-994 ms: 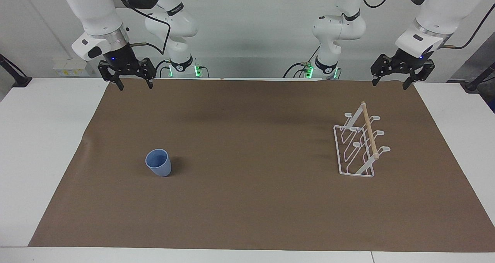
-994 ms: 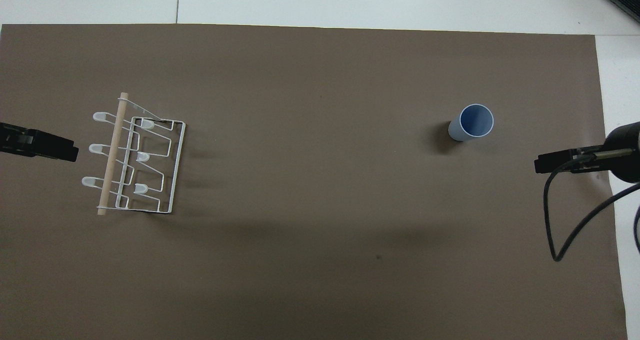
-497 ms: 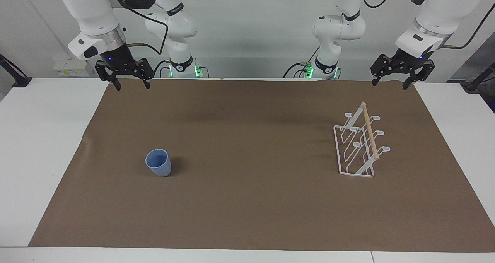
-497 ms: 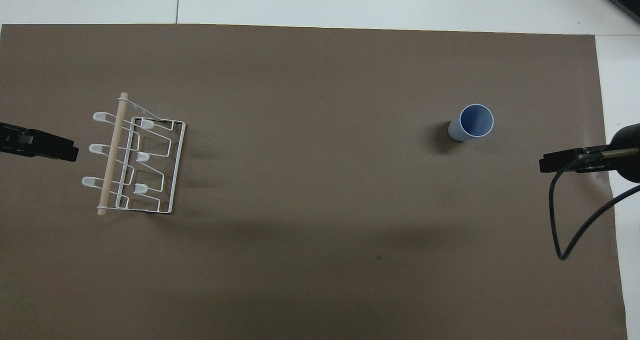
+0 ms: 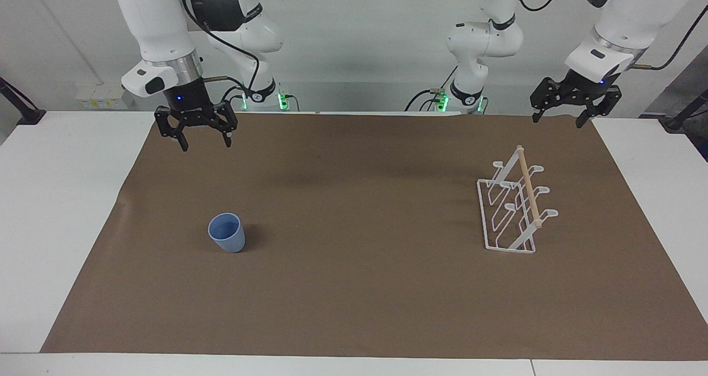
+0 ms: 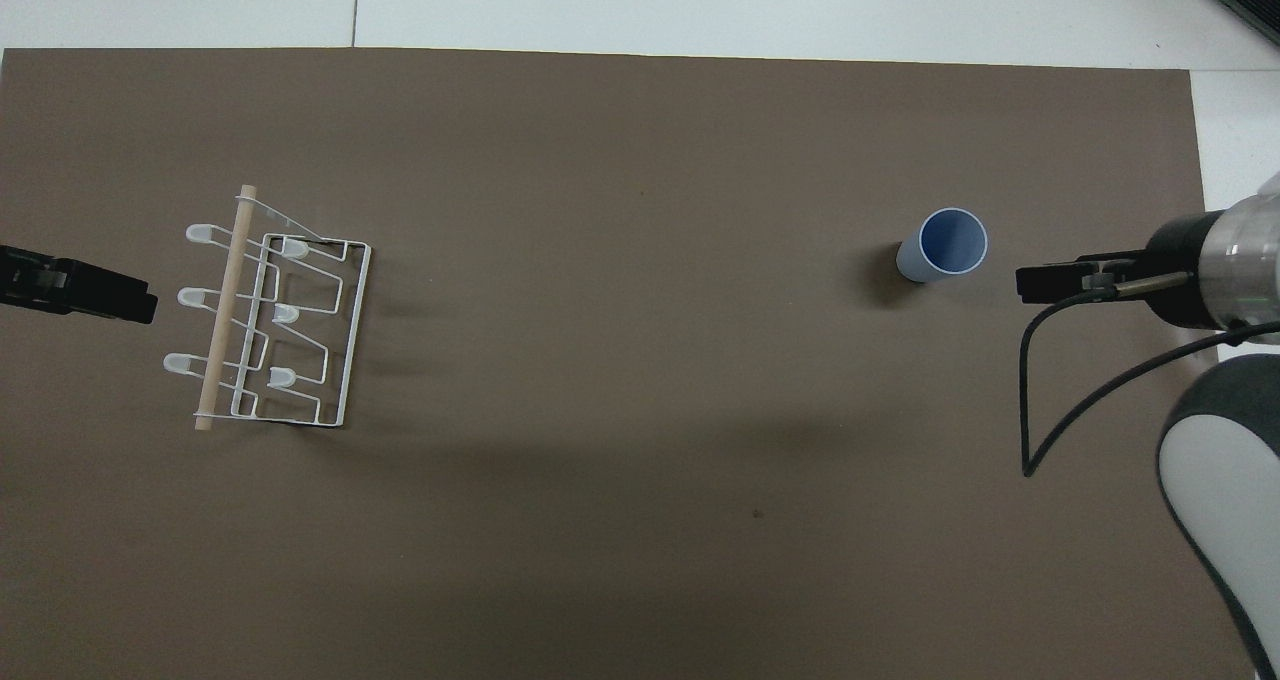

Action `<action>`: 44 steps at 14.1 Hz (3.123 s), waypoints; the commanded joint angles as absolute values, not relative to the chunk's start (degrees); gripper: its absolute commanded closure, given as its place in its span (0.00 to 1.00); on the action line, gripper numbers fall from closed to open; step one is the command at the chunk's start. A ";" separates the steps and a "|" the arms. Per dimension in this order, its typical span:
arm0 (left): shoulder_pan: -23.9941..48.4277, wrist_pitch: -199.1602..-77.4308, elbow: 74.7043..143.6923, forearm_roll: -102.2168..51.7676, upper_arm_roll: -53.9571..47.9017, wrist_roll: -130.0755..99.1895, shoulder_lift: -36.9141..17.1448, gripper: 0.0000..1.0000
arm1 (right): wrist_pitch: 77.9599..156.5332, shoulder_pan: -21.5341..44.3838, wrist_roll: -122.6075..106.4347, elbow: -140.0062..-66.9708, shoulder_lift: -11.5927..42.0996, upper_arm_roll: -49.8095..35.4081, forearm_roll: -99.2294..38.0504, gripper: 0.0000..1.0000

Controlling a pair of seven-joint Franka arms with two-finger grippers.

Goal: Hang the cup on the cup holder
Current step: 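Reach the right gripper to the light blue cup and grasp its rim, then lift the cup with the right gripper and carry it toward the rack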

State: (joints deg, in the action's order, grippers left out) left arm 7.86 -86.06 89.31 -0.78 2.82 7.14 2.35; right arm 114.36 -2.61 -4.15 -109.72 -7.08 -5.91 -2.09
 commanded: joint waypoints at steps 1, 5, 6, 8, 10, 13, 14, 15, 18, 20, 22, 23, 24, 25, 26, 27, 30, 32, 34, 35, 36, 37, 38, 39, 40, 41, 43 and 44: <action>7.38 -86.84 91.40 -1.32 2.55 7.03 3.87 0.00 | 119.96 -2.72 -4.22 -113.81 -4.50 -5.98 -3.25 0.00; 7.38 -87.10 91.67 -1.41 2.55 7.03 4.13 0.00 | 127.15 -2.38 -4.22 -113.82 5.26 -6.06 -3.16 0.00; 7.38 -87.10 91.67 -1.41 2.55 7.03 4.13 0.00 | 128.74 -1.68 -4.13 -113.82 6.40 -6.06 -3.16 0.00; 7.38 -87.19 91.76 -1.41 2.55 7.03 4.13 0.00 | 131.38 -1.15 -3.69 -113.82 8.34 -5.98 -3.16 0.00; 7.38 -87.10 91.76 -1.41 2.55 7.03 4.13 0.00 | 133.50 -0.44 -3.69 -113.91 9.84 -5.98 -3.25 0.00; 7.38 -87.27 92.02 -1.41 2.55 7.03 4.22 0.00 | 134.47 -0.44 -3.60 -114.08 11.33 -6.06 -3.16 0.00; 7.47 -87.36 92.02 -1.41 2.55 7.03 4.13 0.00 | 135.95 -0.44 -3.60 -115.13 11.86 -5.98 -3.16 0.00; 7.47 -87.45 92.11 -1.49 2.55 7.03 4.22 0.00 | 138.58 -0.44 -3.60 -116.79 11.95 -5.98 -3.16 0.00; 7.38 -87.45 92.11 -1.49 2.55 7.03 4.22 0.00 | 141.85 -0.61 -3.69 -118.39 13.18 -5.98 -3.16 0.00; 7.38 -87.45 92.11 -1.49 2.55 7.03 4.22 0.00 | 141.77 -0.96 -3.78 -118.30 13.27 -5.98 -3.16 0.00; 7.47 -87.45 92.11 -1.49 2.55 7.03 4.22 0.00 | 141.77 -1.23 -4.39 -118.30 13.27 -5.98 -3.16 0.10; 7.47 -87.45 92.20 -1.49 2.55 7.03 4.22 0.00 | 141.85 -1.14 -4.13 -118.21 13.27 -5.98 -3.16 0.27; 7.38 -87.45 92.20 -1.49 2.55 7.03 4.22 0.00 | 141.94 -1.14 -3.78 -117.95 13.36 -5.98 -3.16 0.45; 7.47 -87.45 92.20 -1.49 2.55 7.03 4.22 0.00 | 141.94 -1.14 -3.69 -117.86 13.45 -5.98 -3.16 0.62; 7.47 -87.54 92.20 -1.49 2.55 7.03 4.22 0.00 | 141.86 -1.23 -3.69 -117.77 13.45 -5.98 -3.16 0.77; 7.47 -87.54 92.20 -1.49 2.55 7.03 4.22 0.00 | 141.77 -1.23 -3.69 -117.69 13.45 -5.98 -3.16 0.90; 7.47 -87.63 92.20 -1.49 2.55 7.03 4.31 0.00 | 141.59 -1.14 -3.69 -117.60 13.45 -5.98 -3.16 1.00; 7.47 -87.63 92.20 -1.49 2.55 7.03 4.31 0.00 | 141.24 -1.14 -3.69 -117.42 13.45 -5.98 -3.16 1.00; 7.47 -87.54 92.20 -1.49 2.55 7.03 4.31 0.00 | 139.58 -0.97 -3.78 -115.94 13.19 -5.98 -3.16 1.00; 7.47 -87.54 92.37 -1.49 2.55 7.03 4.31 0.00 | 137.57 -0.97 -3.78 -114.54 13.01 -5.98 -3.16 1.00; 7.47 -87.63 92.37 -1.49 2.55 7.03 4.31 0.00 | 135.03 -0.97 -3.78 -112.87 12.66 -5.98 -3.16 1.00; 7.47 -87.71 92.37 -1.49 2.55 7.03 4.31 0.00 | 132.48 -0.71 -3.78 -111.29 12.13 -6.06 -3.16 1.00; 7.47 -87.89 92.37 -1.49 2.46 7.03 4.31 0.00 | 128.97 -0.53 -3.78 -109.18 11.52 -6.06 -3.16 1.00; 7.47 -87.89 92.37 -1.49 2.55 7.03 4.31 0.00 | 125.02 -0.53 -3.78 -106.55 10.90 -6.15 -3.16 1.00; 7.56 -87.89 92.37 -1.49 2.55 7.03 4.31 0.00 | 121.15 -0.44 -3.78 -103.83 10.12 -6.15 -3.16 1.00; 7.47 -87.89 92.46 -1.49 2.55 7.03 4.39 0.00 | 117.63 -0.44 -3.78 -101.54 9.15 -6.59 -3.25 1.00; 7.47 -87.98 92.55 -1.49 2.55 6.94 4.48 0.00 | 110.25 -0.53 -3.78 -98.10 6.08 -7.38 -3.25 1.00; 7.38 -87.89 92.72 -1.49 2.64 6.77 4.57 0.00 | 107.60 -0.53 -3.78 -97.65 4.24 -7.38 -3.25 1.00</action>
State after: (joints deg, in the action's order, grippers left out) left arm 7.86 -86.31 89.88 -0.82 2.76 7.14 2.47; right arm 112.40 -0.20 -4.14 -99.17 7.17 -6.88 -2.14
